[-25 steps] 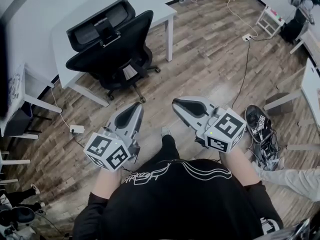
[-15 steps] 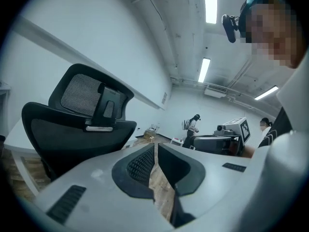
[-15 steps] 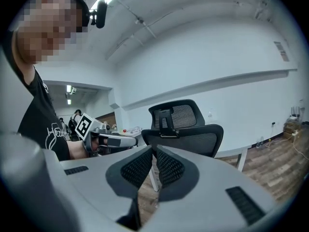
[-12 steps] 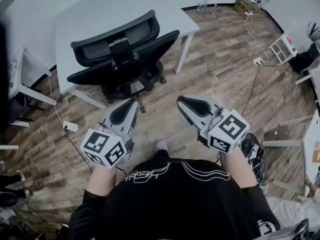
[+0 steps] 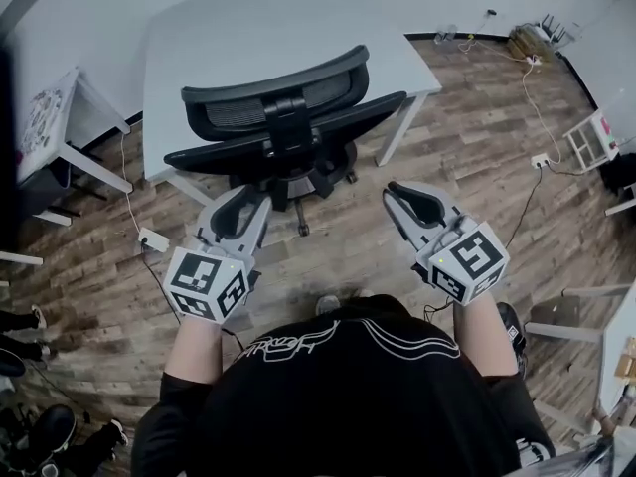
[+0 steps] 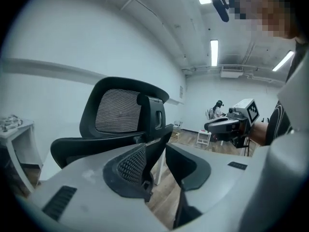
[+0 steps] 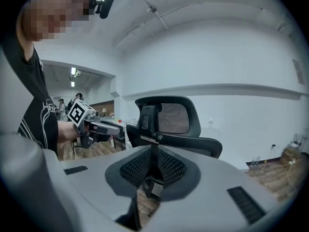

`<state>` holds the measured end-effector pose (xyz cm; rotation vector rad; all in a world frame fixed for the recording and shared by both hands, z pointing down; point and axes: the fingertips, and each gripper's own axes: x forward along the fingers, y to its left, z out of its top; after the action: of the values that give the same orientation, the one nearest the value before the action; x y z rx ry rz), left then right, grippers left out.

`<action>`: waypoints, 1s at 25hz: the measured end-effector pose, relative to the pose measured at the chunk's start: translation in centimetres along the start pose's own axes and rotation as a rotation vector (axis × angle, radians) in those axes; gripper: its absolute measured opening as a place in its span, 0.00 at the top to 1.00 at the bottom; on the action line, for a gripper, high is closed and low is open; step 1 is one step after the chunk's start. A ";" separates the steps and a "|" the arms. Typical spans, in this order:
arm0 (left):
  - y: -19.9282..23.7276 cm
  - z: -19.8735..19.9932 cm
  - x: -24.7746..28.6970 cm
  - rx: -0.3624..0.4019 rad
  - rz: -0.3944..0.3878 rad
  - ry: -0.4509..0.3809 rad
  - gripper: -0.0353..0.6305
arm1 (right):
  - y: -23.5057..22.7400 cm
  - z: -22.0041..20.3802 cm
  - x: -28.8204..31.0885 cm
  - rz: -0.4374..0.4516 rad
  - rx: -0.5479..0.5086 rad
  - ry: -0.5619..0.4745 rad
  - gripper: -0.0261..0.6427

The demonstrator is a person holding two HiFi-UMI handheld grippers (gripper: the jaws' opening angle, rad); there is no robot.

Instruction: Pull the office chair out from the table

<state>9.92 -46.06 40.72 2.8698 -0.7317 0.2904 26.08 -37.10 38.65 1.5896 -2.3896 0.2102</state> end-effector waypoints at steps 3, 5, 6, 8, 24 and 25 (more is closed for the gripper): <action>1.3 0.2 -0.7 0.073 0.054 0.013 0.74 | -0.9 0.4 0.6 -0.003 -0.037 0.008 0.87; 2.5 0.7 -1.3 0.128 0.112 0.006 0.71 | -1.6 0.6 1.0 0.000 -0.075 0.021 0.83; 3.2 1.0 -1.5 0.157 0.150 0.002 0.69 | -2.0 0.7 1.2 0.001 -0.099 0.029 0.80; 4.7 1.4 -2.0 0.219 0.236 0.006 0.66 | -2.8 0.9 1.7 0.006 -0.148 0.043 0.75; 13.4 -0.6 -0.1 0.702 0.503 0.298 0.50 | -13.9 -0.9 9.2 -0.100 -0.709 0.246 0.55; 14.0 -0.8 0.1 0.724 0.507 0.318 0.49 | -14.6 -1.2 9.5 -0.116 -0.778 0.269 0.55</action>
<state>3.12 -58.05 43.09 3.0495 -1.5293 1.2767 36.21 -50.88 42.22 1.2128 -1.8200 -0.4495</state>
